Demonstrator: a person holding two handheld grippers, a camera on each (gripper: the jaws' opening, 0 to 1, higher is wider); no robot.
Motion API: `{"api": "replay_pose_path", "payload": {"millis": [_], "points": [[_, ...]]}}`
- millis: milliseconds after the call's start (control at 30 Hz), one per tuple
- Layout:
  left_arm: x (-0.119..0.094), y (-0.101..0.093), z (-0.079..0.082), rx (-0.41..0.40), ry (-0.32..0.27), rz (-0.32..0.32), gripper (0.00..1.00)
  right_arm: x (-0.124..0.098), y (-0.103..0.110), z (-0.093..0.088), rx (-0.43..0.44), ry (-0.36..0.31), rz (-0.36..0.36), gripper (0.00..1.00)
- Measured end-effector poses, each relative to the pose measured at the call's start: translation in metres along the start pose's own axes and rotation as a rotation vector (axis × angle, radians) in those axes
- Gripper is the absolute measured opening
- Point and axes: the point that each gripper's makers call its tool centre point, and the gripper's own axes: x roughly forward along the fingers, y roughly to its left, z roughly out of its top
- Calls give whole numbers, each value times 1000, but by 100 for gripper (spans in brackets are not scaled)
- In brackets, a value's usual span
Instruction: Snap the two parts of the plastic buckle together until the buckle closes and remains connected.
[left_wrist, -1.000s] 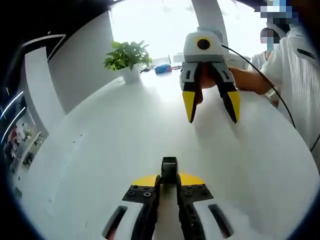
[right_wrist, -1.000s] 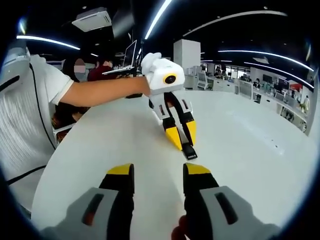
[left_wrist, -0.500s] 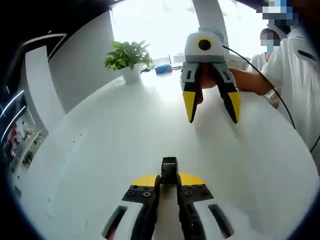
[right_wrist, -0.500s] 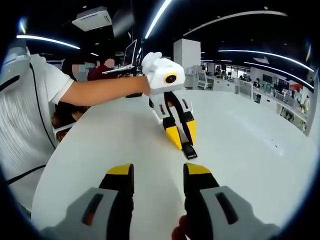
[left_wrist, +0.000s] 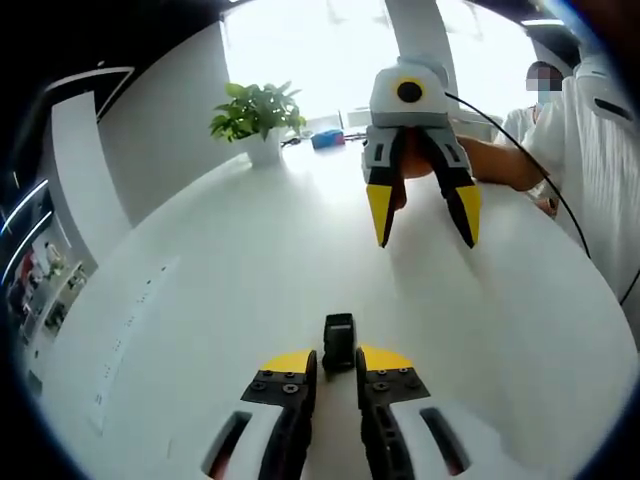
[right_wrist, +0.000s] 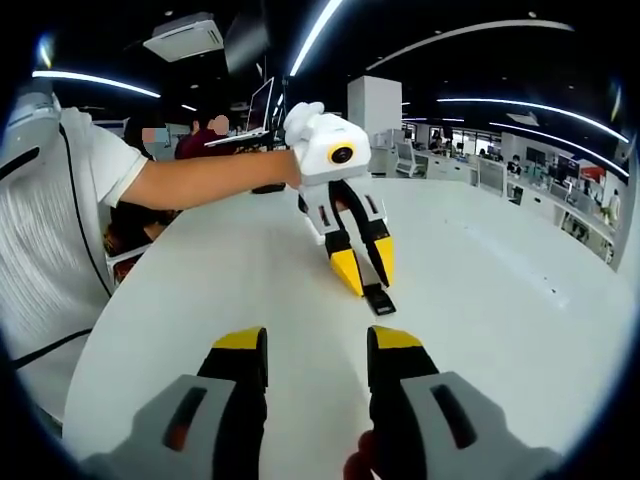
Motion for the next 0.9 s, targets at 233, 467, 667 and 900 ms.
{"api": "replay_pose_path", "payload": {"millis": [233, 467, 667, 900], "points": [[-6, -5, -4, -6, -1, 21, 17, 1, -2, -1, 2, 5, 1, 40], [-12, -5, -10, -43, -22, 62, 19, 2, -3, 0, 4, 1, -5, 40], [-16, -6, -13, -75, -49, 103, 20, 3, -10, -2, 16, 7, -24, 41], [-17, -2, -13, -165, -85, 193, 27, 8, -12, -2, 45, 5, -58, 41]]}}
